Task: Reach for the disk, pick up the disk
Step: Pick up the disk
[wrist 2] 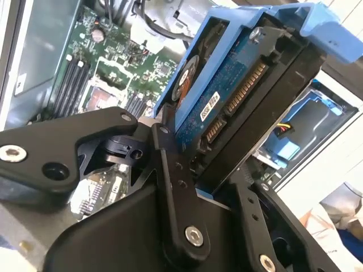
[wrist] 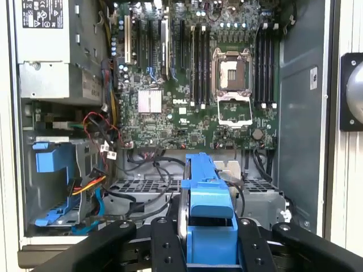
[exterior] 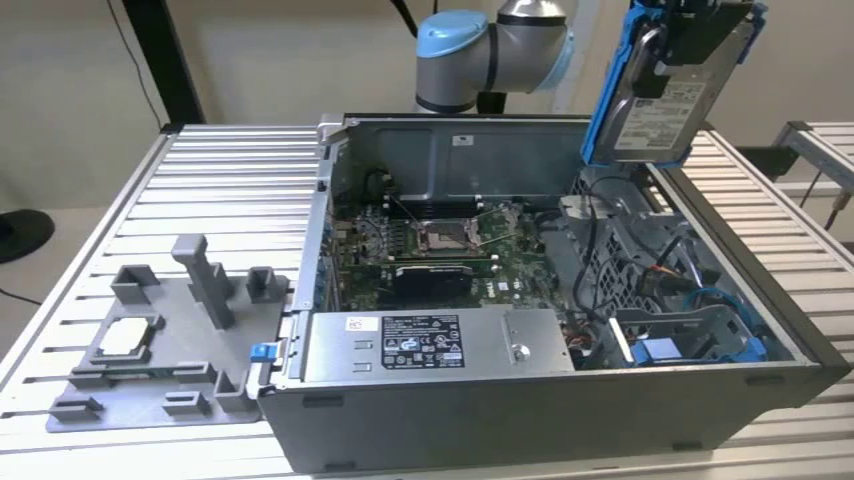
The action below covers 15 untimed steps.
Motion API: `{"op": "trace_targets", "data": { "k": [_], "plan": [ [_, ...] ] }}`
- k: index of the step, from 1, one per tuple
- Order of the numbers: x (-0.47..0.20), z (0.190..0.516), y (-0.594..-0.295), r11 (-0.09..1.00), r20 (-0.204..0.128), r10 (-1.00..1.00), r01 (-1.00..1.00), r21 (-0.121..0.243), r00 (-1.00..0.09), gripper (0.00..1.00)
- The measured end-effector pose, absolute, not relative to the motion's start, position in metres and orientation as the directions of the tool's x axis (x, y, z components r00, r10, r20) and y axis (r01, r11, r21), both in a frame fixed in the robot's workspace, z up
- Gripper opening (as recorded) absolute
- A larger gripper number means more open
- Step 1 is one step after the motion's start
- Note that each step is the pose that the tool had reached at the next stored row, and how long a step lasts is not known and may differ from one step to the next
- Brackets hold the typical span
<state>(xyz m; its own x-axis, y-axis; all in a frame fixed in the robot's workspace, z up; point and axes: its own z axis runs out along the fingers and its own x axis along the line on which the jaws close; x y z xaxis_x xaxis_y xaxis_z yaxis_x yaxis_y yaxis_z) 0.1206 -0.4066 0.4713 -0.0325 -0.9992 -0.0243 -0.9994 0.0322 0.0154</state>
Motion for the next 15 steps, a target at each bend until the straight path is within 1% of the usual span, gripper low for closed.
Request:
{"op": "trace_targets", "data": {
  "k": [7,15],
  "plan": [
    [0.121,0.471,-0.412,0.032,-0.024,-0.999,-0.999,0.015,-0.033,0.0],
    [0.119,0.471,-0.437,0.032,-0.024,-0.999,-0.999,0.015,-0.032,0.0]
  ]
}}
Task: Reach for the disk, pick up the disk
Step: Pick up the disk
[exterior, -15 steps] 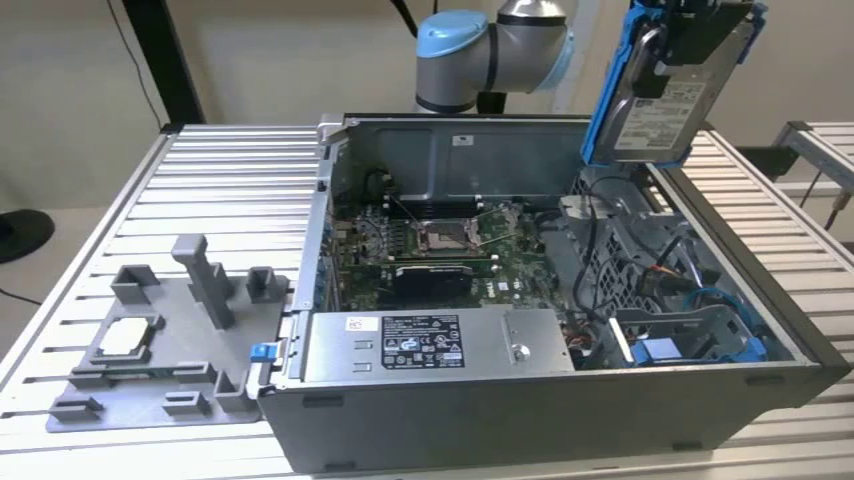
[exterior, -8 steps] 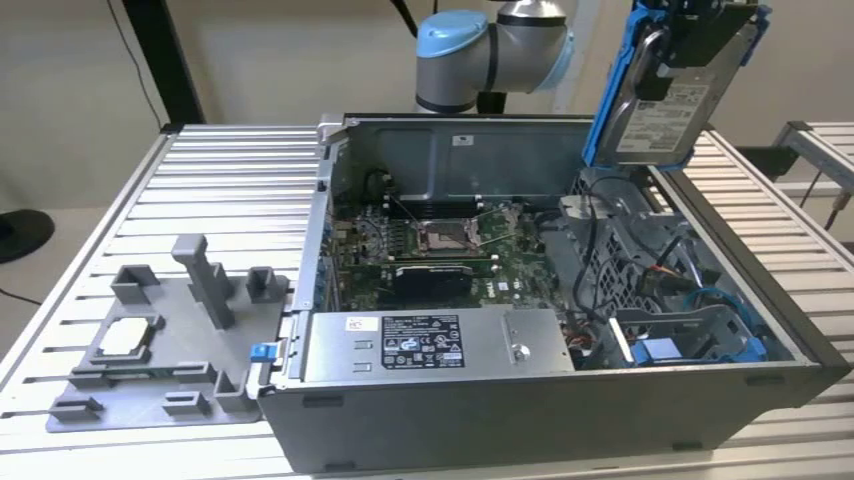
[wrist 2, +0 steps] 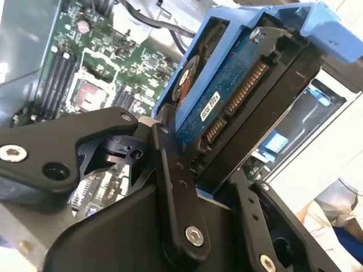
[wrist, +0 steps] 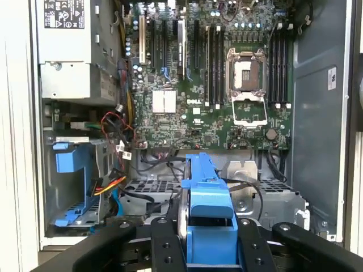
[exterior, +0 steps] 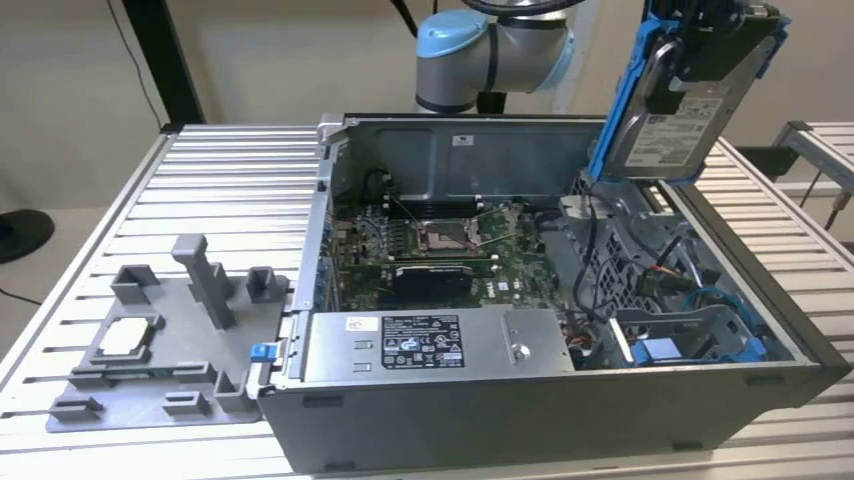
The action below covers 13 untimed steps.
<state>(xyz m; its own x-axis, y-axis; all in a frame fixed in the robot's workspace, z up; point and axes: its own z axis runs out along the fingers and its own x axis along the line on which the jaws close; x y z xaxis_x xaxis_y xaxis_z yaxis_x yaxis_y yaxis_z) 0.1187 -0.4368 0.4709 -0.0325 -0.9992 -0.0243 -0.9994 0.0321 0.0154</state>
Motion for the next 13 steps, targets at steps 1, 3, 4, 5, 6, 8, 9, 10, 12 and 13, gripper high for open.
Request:
{"op": "trace_targets", "data": {
  "k": [1,3,4,5,6,8,9,10,12,13],
  "plan": [
    [0.118,0.471,-0.439,0.032,-0.024,-0.999,-0.999,0.015,-0.032,0.0],
    [0.116,0.471,-0.444,0.032,-0.024,-0.999,-0.999,0.015,-0.032,0.0],
    [0.114,0.471,-0.447,0.032,-0.024,-0.999,-0.999,0.015,-0.033,0.0],
    [0.113,0.471,-0.449,0.032,-0.024,-0.999,-0.999,0.015,-0.032,0.0],
    [0.112,0.47,-0.452,0.032,-0.024,-0.999,-0.999,0.015,-0.033,0.0],
    [0.111,0.47,-0.458,0.032,-0.024,-0.999,-0.999,0.015,-0.032,0.0],
    [0.111,0.47,-0.46,0.032,-0.024,-0.999,-0.999,0.015,-0.032,0.0],
    [0.11,0.47,-0.462,0.032,-0.024,-0.999,-0.999,0.015,-0.032,0.0],
    [0.11,0.47,-0.467,0.032,-0.024,-0.999,-0.999,0.015,-0.032,0.0],
    [0.109,0.47,-0.469,0.032,-0.024,-0.999,-0.999,0.015,-0.032,0.0]
  ]
}}
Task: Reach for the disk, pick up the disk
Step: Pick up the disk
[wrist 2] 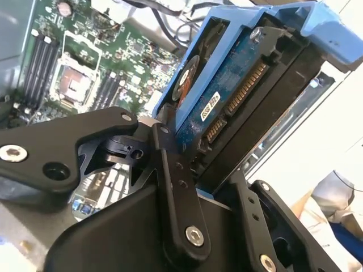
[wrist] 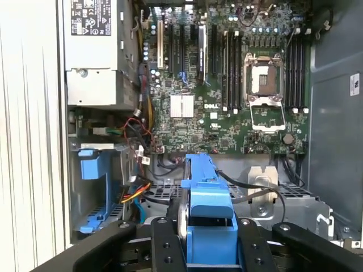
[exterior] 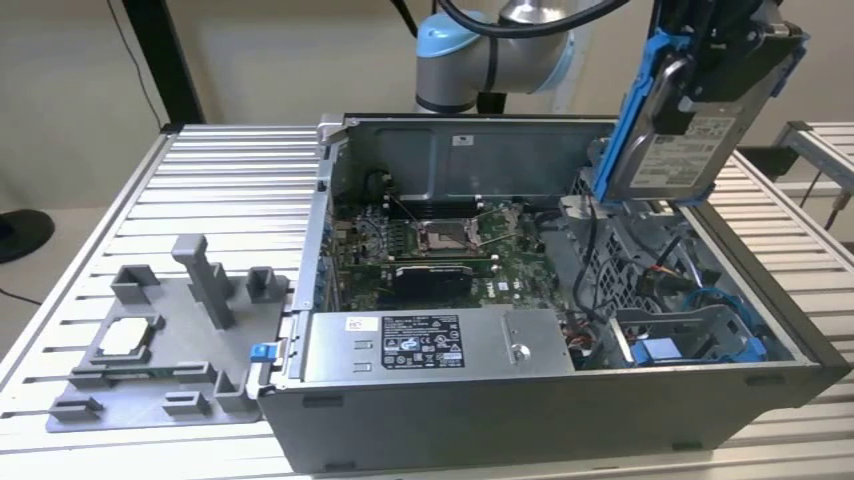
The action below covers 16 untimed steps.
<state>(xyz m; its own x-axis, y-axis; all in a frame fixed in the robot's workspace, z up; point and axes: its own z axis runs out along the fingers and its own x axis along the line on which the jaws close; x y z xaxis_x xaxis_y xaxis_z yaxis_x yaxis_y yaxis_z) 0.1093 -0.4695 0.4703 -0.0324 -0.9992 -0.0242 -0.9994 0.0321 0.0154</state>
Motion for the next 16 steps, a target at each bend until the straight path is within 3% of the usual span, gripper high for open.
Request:
{"op": "trace_targets", "data": {
  "k": [16],
  "plan": [
    [0.105,0.47,-0.508,0.032,-0.024,-0.999,-0.999,0.015,-0.033,0.0]
  ]
}}
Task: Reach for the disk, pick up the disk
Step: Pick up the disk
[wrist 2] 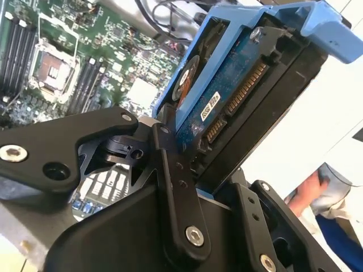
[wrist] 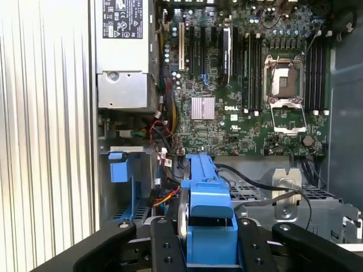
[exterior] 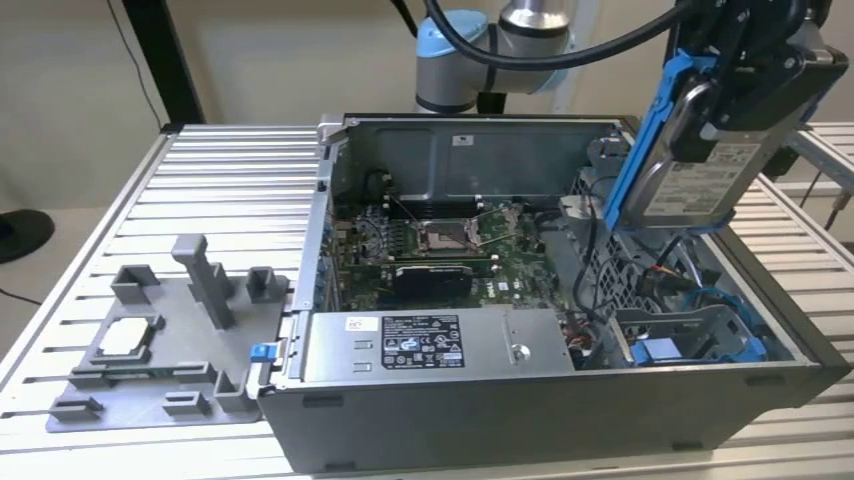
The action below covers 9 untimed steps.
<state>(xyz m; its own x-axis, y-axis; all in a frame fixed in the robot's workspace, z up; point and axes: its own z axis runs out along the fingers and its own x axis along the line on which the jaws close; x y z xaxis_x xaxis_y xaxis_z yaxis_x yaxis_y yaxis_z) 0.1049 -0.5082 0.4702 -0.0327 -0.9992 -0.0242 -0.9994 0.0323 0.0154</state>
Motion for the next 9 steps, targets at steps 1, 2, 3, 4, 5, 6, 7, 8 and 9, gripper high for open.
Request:
{"op": "trace_targets", "data": {
  "k": [1,2,3,4,5,6,7,8,9],
  "plan": [
    [0.105,0.47,-0.51,0.032,-0.024,-0.999,-0.999,0.015,-0.033,0.0],
    [0.105,0.47,-0.512,0.032,-0.024,-0.999,-0.999,0.015,-0.033,0.0],
    [0.105,0.47,-0.515,0.032,-0.024,-0.999,-0.999,0.015,-0.033,0.0],
    [0.105,0.47,-0.518,0.032,-0.024,-0.999,-0.999,0.015,-0.033,0.0],
    [0.105,0.47,-0.521,0.032,-0.024,-0.999,-0.999,0.015,-0.033,0.0],
    [0.104,0.47,-0.524,0.032,-0.024,-0.999,-0.999,0.015,-0.033,0.0],
    [0.104,0.47,-0.528,0.032,-0.024,-0.999,-0.999,0.015,-0.033,0.0],
    [0.104,0.47,-0.532,0.032,-0.024,-0.999,-0.999,0.015,-0.033,0.0],
    [0.104,0.469,-0.536,0.032,-0.024,-0.999,-0.999,0.015,-0.033,0.0]
  ]
}}
